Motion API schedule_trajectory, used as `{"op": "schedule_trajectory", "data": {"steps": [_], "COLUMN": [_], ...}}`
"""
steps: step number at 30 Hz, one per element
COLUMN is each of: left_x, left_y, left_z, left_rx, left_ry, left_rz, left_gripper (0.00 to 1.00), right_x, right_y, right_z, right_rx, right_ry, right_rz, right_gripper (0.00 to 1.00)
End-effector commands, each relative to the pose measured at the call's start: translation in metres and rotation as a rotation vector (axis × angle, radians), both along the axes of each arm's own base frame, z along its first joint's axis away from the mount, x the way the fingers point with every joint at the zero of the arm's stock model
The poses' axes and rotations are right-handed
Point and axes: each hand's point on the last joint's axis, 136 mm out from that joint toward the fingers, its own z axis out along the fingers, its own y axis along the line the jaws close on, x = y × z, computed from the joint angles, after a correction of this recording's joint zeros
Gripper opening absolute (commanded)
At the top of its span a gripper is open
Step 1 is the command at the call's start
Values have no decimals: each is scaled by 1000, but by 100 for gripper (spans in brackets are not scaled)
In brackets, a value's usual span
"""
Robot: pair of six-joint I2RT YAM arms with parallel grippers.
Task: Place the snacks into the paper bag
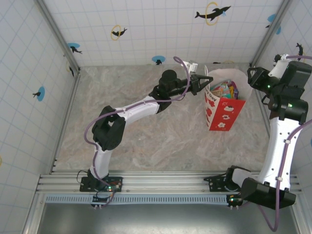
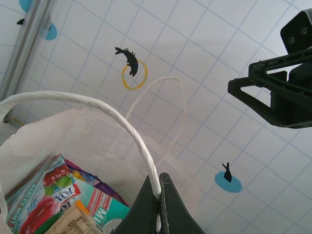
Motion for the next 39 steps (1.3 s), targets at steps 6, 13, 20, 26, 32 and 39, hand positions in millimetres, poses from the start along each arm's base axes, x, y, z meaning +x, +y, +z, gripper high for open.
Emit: {"op": "schedule_trajectory", "data": {"steps": [6,13,20,26,32,39], "left_x": [-9,-11,-11,-10,-8,0], "left_y": [2,5,7,16,41,86], "left_z": [26,24,24,25,28,26], "left_rx": [-45,-39,-33,33,104,228], "left_ry": [-92,-89,-94,-133,-175,-244], "left_rz": [-17,-16,-8,45,109,221], "left_gripper": [0,0,0,0,0,0], "right_x": [18,37,52,50,44,39], "right_y": [-24,-27,-31,-25,-7,62], "right_z": [-24,-51,-74,-42,-32,-24], "right_rx": [-84,-72,-87,-115,-107,-103], "right_ry": [80,115,146,33,16,-28], "right_rz": [-69,-51,-32,-27,19,165], "right_gripper": [50,49,24,0,0,0]}}
